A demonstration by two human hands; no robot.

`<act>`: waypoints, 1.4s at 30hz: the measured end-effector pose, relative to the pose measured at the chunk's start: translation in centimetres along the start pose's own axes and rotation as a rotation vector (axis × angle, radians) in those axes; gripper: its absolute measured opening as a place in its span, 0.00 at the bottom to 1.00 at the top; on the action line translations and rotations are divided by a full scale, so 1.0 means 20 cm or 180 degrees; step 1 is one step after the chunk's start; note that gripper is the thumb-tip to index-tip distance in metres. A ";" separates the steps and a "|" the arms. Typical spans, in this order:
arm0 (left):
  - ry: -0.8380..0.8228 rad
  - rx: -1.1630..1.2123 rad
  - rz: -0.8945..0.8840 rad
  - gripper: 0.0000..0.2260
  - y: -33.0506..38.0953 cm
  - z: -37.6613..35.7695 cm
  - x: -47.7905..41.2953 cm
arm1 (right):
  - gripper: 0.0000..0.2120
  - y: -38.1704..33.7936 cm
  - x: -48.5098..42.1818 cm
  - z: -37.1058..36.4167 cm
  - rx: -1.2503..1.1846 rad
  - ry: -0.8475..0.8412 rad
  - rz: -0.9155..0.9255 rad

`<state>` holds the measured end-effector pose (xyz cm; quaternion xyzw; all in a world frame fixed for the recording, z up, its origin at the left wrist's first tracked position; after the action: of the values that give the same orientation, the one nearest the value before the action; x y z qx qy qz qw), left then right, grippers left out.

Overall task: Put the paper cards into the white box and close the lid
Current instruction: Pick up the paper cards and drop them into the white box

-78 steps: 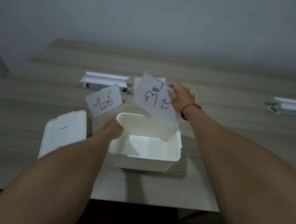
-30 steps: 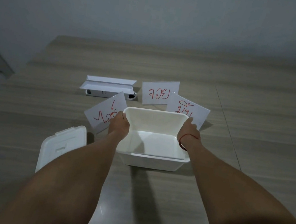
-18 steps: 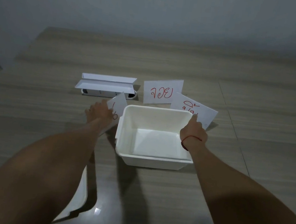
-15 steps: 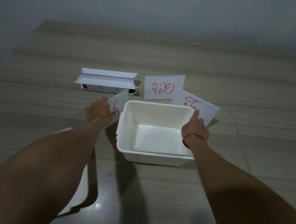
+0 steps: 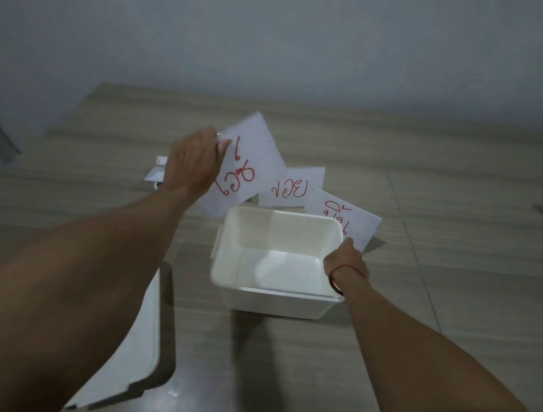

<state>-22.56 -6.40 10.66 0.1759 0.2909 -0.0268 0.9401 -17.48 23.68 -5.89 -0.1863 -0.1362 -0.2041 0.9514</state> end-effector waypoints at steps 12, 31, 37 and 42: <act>-0.1702 0.0417 -0.0596 0.14 0.37 -0.53 0.60 | 0.18 0.07 -0.03 -0.01 -0.0488 -0.0026 -0.0060; -0.0751 0.0815 0.1967 0.15 -0.16 -0.59 0.65 | 0.23 -0.07 -0.27 0.03 -0.0566 0.0252 -0.0065; -0.0918 0.0455 0.2288 0.17 -0.27 -0.69 0.54 | 0.18 -0.16 -0.51 0.25 0.0456 0.1066 0.0353; -0.0943 0.0303 0.2238 0.17 -0.28 -0.71 0.53 | 0.12 -0.10 -0.59 0.15 0.0528 0.0821 0.0266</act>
<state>-22.18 -6.23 -7.90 0.3026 0.0723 0.2586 0.9145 -29.33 27.10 -6.58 -0.0848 -0.0215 -0.1746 0.9807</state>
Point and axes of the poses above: each hand's wrist, its own x-axis away from the middle knuckle, its own z-axis out of the back of the hand, y = z × x, the point moved 9 cm from there along -x, towards the middle knuckle, and after that the axes turned 8 degrees about x, right-handed, at the moved point
